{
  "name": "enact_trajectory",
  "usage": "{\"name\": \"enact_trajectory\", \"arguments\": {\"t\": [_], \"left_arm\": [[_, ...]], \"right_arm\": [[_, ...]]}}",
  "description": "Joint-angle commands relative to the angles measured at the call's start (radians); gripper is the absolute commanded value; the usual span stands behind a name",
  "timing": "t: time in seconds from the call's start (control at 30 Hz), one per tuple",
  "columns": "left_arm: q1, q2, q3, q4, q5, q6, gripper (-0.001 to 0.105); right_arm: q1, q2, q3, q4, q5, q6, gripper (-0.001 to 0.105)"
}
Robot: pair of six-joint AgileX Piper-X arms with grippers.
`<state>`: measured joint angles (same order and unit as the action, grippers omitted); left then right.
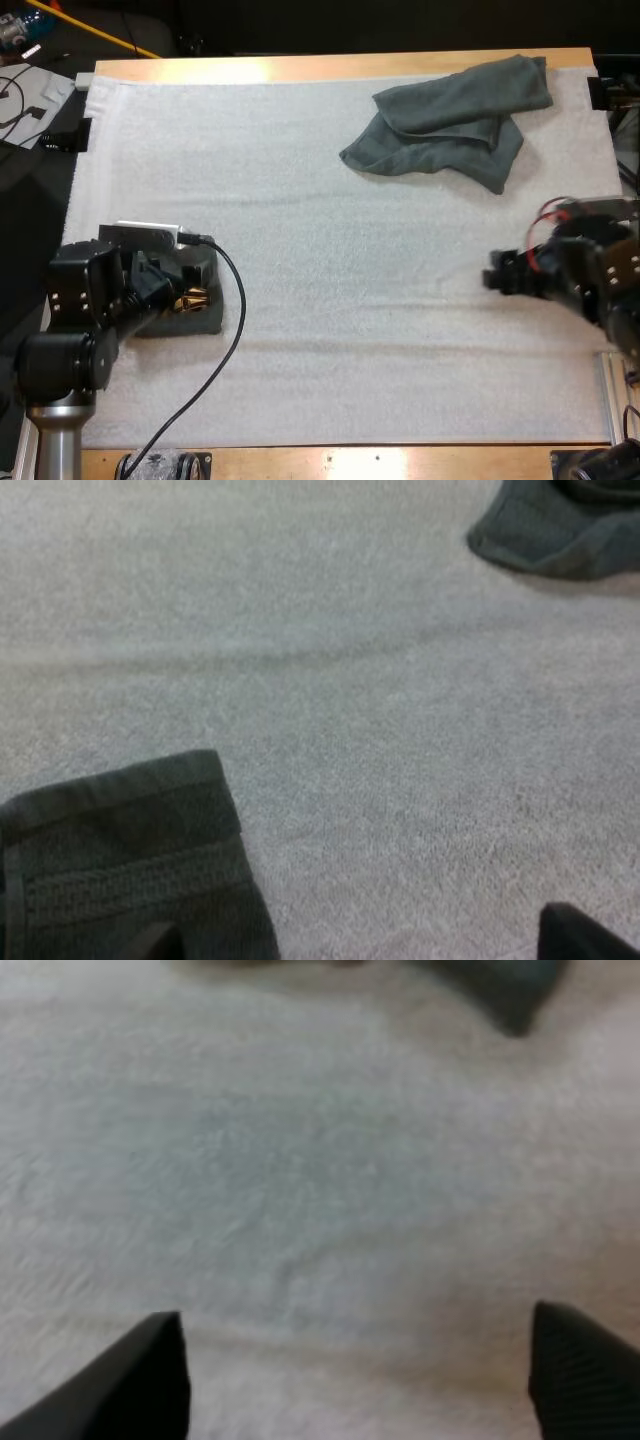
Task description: Pick towel from pile, fold and stack
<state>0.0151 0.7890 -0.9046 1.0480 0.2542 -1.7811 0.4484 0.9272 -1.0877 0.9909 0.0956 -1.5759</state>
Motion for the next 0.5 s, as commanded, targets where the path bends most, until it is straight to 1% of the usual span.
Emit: {"name": "enact_trajectory", "arguments": {"t": [0.0, 0.17, 0.3, 0.37, 0.47], "left_arm": [[-0.004, -0.022, -0.009, 0.018, -0.008, 0.005, 0.067], [-0.004, -0.042, -0.011, 0.032, -0.012, 0.011, 0.067], [-0.006, -0.05, -0.013, 0.042, -0.014, 0.017, 0.067], [-0.006, -0.055, -0.014, 0.046, -0.018, 0.021, 0.067], [-0.006, -0.046, -0.009, 0.046, -0.007, 0.017, 0.067]], "right_arm": [[-0.139, 0.004, 0.0, 0.006, -0.042, -0.051, 0.068], [-0.314, 0.0, 0.001, 0.031, -0.08, -0.086, 0.068], [-0.418, -0.024, 0.0, 0.057, -0.09, -0.114, 0.068], [-0.455, -0.047, 0.001, 0.07, -0.088, -0.129, 0.068], [-0.458, -0.049, -0.004, 0.064, -0.077, -0.126, 0.068]]}}
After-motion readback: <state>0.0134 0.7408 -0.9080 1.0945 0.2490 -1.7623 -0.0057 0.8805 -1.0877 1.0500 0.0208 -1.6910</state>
